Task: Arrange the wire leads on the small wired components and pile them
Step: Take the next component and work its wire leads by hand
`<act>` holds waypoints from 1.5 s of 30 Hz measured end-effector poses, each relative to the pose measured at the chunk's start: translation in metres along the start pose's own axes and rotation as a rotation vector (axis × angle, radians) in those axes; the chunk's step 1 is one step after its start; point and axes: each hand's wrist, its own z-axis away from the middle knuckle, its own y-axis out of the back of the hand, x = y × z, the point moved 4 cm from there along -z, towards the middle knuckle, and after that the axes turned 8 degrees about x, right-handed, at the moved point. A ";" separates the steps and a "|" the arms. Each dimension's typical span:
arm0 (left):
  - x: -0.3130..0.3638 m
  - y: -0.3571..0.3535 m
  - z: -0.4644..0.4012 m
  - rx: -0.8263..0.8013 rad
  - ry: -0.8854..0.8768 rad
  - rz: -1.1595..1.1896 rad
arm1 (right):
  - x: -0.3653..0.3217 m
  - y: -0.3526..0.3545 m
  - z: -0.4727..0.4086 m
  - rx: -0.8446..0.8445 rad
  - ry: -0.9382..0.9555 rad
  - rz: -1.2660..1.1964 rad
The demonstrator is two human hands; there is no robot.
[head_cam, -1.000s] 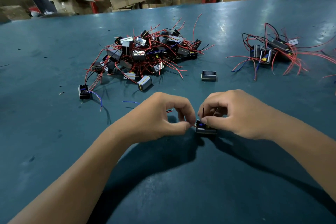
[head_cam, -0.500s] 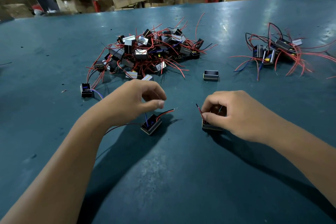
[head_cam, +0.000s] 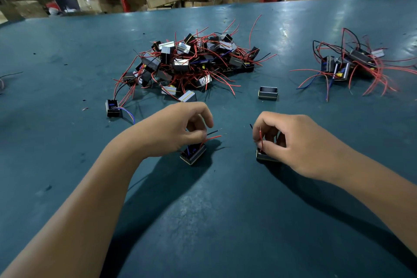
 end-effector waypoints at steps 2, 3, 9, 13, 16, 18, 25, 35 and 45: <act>0.003 -0.002 0.000 0.023 -0.025 -0.049 | -0.001 0.000 0.000 -0.011 0.008 0.015; 0.005 -0.003 0.000 0.024 -0.040 -0.071 | -0.001 0.000 0.000 -0.012 0.007 0.012; 0.016 -0.010 0.001 -0.040 -0.099 -0.034 | -0.003 0.002 0.001 0.018 0.015 -0.053; 0.016 -0.012 0.002 -0.091 -0.074 0.028 | -0.004 0.000 0.002 0.006 -0.006 -0.098; 0.019 -0.015 0.004 -0.117 -0.074 0.064 | -0.009 -0.001 0.002 -0.025 0.021 -0.078; 0.022 -0.018 0.003 -0.116 -0.078 0.074 | -0.011 -0.001 0.003 -0.030 0.031 -0.072; 0.023 -0.021 0.002 -0.112 -0.061 0.098 | -0.015 -0.005 0.007 0.067 0.089 0.038; 0.025 -0.023 0.002 -0.089 -0.036 0.119 | -0.022 -0.013 0.012 0.178 0.113 -0.066; 0.029 -0.019 0.005 -0.075 -0.078 0.081 | -0.011 -0.001 0.003 0.115 0.051 0.008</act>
